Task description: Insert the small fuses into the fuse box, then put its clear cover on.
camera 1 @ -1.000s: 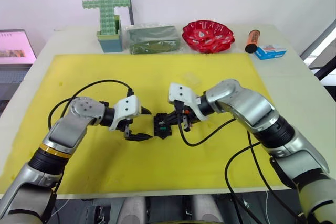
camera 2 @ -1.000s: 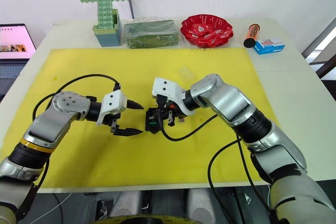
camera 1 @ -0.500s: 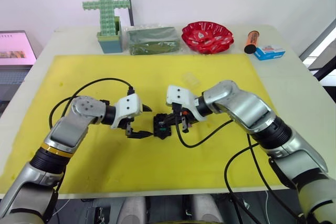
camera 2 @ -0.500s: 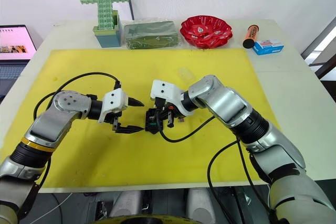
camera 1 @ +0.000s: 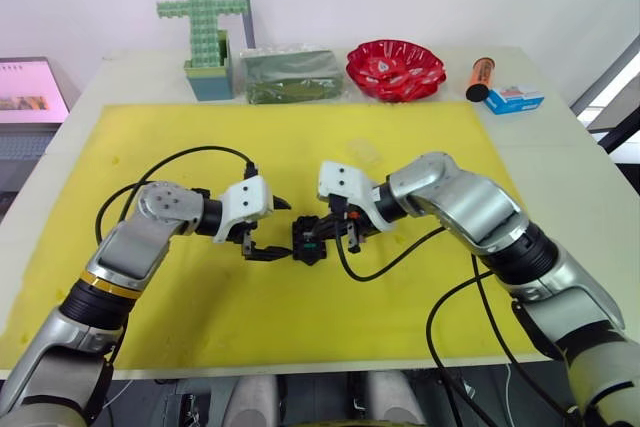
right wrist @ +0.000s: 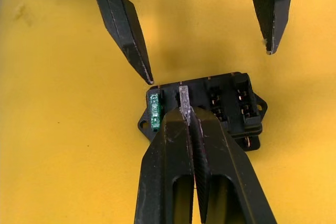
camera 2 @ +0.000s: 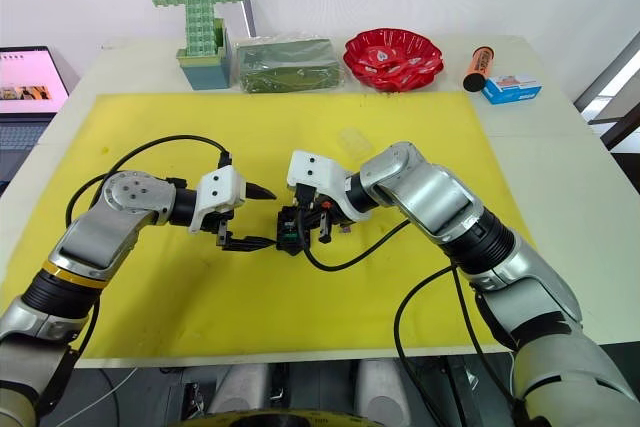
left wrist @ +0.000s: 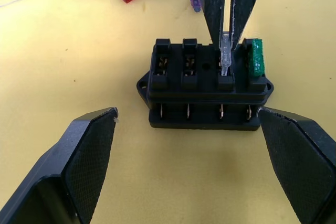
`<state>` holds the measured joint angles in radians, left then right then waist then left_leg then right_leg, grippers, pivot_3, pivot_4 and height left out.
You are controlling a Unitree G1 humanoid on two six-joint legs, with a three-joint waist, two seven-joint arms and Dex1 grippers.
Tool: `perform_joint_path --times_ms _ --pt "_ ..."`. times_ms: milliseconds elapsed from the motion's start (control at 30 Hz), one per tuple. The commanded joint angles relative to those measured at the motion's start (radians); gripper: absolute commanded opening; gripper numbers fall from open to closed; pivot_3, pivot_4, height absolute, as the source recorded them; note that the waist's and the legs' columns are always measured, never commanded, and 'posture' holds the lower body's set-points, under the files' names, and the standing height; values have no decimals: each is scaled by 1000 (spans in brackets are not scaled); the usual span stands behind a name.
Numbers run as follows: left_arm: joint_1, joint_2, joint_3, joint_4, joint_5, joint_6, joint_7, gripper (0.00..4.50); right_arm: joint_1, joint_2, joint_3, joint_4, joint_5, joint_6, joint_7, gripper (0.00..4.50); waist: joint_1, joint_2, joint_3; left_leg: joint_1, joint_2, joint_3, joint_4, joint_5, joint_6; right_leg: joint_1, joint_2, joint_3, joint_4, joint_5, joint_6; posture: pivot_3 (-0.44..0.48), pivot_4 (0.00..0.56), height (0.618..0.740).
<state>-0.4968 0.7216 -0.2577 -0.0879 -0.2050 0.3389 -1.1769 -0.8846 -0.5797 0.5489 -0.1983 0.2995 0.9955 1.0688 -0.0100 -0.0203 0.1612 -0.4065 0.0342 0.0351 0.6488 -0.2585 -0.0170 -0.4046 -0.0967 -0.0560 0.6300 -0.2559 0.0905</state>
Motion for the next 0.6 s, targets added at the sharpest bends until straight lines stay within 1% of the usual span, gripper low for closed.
perform_joint_path --times_ms 33,200,400,600 --pt "-21 -4 19 -8 4 -15 5 4465 -14 -6 -9 -49 0 -12 7 0 0 0 0 0 0 0 0 0 0 0 0 0 0 0 0 0 150 740" --pt "-23 -6 17 -4 6 -19 7 4465 -9 -11 5 -55 -11 -9 2 0 0 0 0 0 0 0 0 0 0 0 0 0 0 0 0 0 150 740" --pt "-21 -7 16 -4 10 -22 8 4465 1 -15 48 -26 -68 -46 -16 0 -1 0 0 0 0 0 0 0 0 0 0 0 0 0 0 0 150 740" --pt "-13 -9 17 -12 12 -19 11 4465 -7 -17 34 -14 -78 -64 -5 0 -1 0 0 0 0 0 0 0 0 0 0 0 0 0 0 0 150 740"
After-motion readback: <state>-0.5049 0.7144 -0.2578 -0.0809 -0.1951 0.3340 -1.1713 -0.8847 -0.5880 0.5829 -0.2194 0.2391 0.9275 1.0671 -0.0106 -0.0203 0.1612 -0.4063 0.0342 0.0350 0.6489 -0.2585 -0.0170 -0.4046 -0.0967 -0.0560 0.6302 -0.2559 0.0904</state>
